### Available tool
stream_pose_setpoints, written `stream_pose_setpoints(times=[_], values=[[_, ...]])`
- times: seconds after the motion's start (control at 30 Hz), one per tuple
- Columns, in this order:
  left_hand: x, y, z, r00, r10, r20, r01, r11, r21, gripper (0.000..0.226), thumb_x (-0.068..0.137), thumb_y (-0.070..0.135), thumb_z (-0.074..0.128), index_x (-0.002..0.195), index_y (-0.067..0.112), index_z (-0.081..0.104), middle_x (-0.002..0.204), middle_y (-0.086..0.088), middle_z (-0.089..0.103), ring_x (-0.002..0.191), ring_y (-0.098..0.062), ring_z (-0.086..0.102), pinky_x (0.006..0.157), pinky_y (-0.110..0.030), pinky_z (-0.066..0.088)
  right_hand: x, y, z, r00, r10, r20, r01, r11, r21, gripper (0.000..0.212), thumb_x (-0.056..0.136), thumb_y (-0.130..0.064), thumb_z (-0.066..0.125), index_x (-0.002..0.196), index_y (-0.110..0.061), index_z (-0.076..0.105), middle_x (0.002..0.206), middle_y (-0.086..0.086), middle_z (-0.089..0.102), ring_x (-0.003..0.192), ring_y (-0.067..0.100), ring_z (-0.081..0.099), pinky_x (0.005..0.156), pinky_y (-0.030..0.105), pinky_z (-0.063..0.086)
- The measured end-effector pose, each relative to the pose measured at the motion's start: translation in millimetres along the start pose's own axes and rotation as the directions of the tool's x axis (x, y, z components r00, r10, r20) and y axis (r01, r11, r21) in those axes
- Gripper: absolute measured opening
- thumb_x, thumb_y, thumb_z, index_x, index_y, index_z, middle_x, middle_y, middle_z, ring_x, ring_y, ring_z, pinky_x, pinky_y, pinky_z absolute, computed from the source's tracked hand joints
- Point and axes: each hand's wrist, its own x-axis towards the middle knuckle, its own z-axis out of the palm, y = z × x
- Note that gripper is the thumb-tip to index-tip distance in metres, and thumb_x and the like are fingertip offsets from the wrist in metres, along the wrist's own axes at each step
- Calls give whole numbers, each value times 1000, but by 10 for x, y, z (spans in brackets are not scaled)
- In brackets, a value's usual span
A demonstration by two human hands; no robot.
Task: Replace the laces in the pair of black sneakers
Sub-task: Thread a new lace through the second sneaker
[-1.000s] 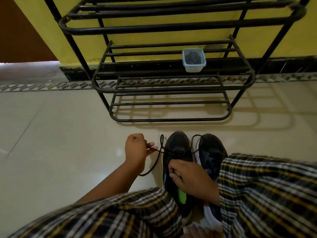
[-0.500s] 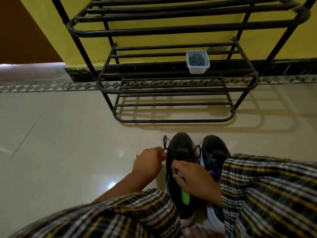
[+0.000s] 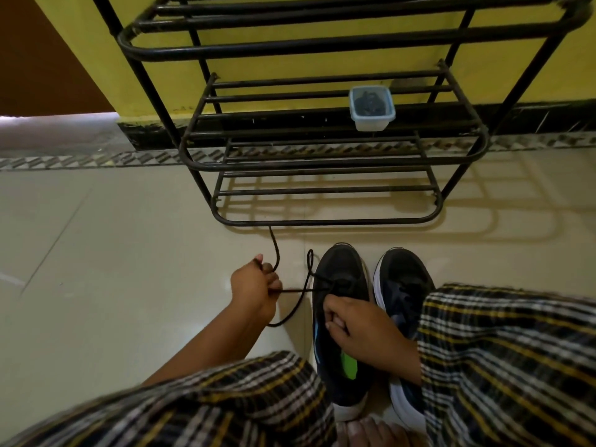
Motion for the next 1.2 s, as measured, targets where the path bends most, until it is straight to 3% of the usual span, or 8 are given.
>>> stream_pose_setpoints(times=[0.27,0.3,0.37,0.43,0.5,0.77,0.93,1.2], values=[[-116,-114,-152,992,-125,-6,111,857,504,27,96,9,36,75,11,53,60,-2,37,44,-13,30,35,-16,25,8,36,35,1000,23,-11,-22,999,37,15,92,-18,51,83,-22,39,66,-13,35,59,0,35,53,15,27],[-85,-125,-198,1000,-20,-14,24,745,666,23,96,7,37,82,10,56,68,-5,46,51,-16,36,42,-19,31,9,42,38,1000,26,-10,-25,999,42,16,92,-18,52,83,-22,39,66,-12,35,59,0,35,53,15,26],[28,-162,-367,969,200,147,-191,222,956,18,94,8,39,99,8,56,91,-12,61,70,-24,52,58,-25,39,11,49,46,999,32,-9,-32,998,48,16,91,-18,52,83,-22,38,66,-11,35,59,1,35,53,15,27],[91,-235,-531,947,160,279,-237,-240,941,19,93,10,42,109,5,51,104,-14,63,90,-28,59,68,-28,40,10,56,53,999,35,-5,-35,998,48,17,91,-19,51,83,-22,38,65,-11,35,59,1,36,53,15,27],[144,-337,-653,962,83,260,-209,-390,897,21,94,11,41,111,2,49,108,-15,62,97,-28,60,70,-28,40,7,62,59,999,32,-5,-31,998,52,17,91,-19,51,82,-23,38,65,-12,36,60,2,37,53,15,26],[120,-577,-670,977,-22,210,-192,-511,838,28,94,23,43,116,9,51,117,-9,60,107,-23,58,87,-31,47,1,64,55,1000,19,-10,-18,997,69,16,91,-16,51,82,-21,39,65,-11,37,64,11,42,53,16,28],[80,-513,-753,947,93,307,-190,-608,771,35,95,39,43,120,16,50,116,-4,60,105,-21,59,76,-27,42,0,67,54,1000,24,-7,-23,998,65,16,92,-18,51,82,-21,39,65,-9,40,65,11,44,54,16,29],[251,-286,-831,896,315,315,-187,-376,908,26,97,33,39,106,13,53,104,-5,54,93,-24,57,73,-32,44,-4,100,85,1000,19,-24,-17,997,74,15,91,-18,52,83,-21,40,65,-11,39,65,11,46,53,15,29]])
